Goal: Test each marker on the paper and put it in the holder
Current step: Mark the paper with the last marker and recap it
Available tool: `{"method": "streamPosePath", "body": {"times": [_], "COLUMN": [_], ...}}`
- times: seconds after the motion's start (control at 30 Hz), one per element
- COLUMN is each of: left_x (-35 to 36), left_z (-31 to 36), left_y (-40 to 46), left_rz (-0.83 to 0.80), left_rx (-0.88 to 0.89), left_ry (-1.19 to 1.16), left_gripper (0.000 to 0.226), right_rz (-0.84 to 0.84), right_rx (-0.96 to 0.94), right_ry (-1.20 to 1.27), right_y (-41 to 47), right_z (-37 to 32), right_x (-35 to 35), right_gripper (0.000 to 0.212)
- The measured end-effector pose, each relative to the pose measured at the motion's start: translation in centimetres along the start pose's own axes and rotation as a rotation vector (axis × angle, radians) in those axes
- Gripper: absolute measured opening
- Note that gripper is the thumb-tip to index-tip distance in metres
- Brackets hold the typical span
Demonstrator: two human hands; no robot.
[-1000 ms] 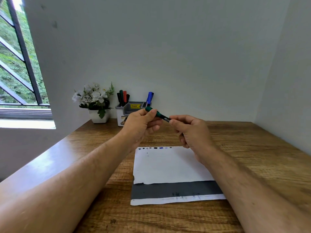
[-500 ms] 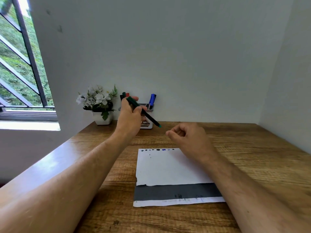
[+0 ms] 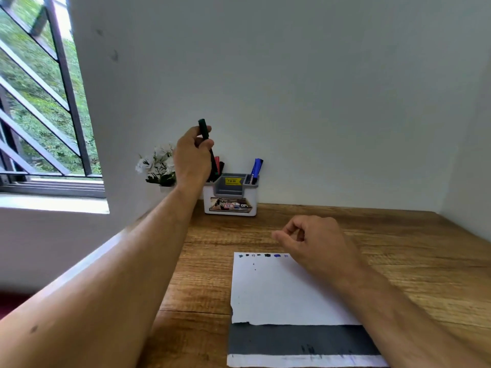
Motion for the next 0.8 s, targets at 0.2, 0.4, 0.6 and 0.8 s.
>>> {"method": "streamPosePath", "body": {"times": [0.2,0.4,0.6,0.8], "left_x": [0.3,-0.6,-0.7,1.1], "left_z": [0.6,-1.8,-4.3,-5.5], "left_y": [0.6,1.1,0.8,0.0], "left_rz": [0.031,0.119,0.069,-0.078], "left_rx": [0.094,0.013,-0.053,-0.03], "left_ry": [0.052,0.048,0.057,0.195], "left_gripper": [0.034,0.024,0.014,0.016], "right_rz": [0.042,0.045,0.059,0.081], "right_rx": [-0.01,-0.003,0.005,0.005], "right_ry": [-0.052,-0.048,-0.059,-0.061], "right_y": [0.1,0.1,0.1,0.1], "right_z": [0.0,0.0,0.0,0.4], "right_x": [-0.6,-0.7,-0.5,-0.5], "right_gripper": [0.034,0.039,0.042,0.044]}}
Point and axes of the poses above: each hand's wrist, its own y-axis towards the middle knuckle, its own x-axis out of the palm, z = x × y, the point moved 4 cm from there along y, towards the middle knuckle, and after that the axes turned 4 degrees about z, right-handed, at the moved point
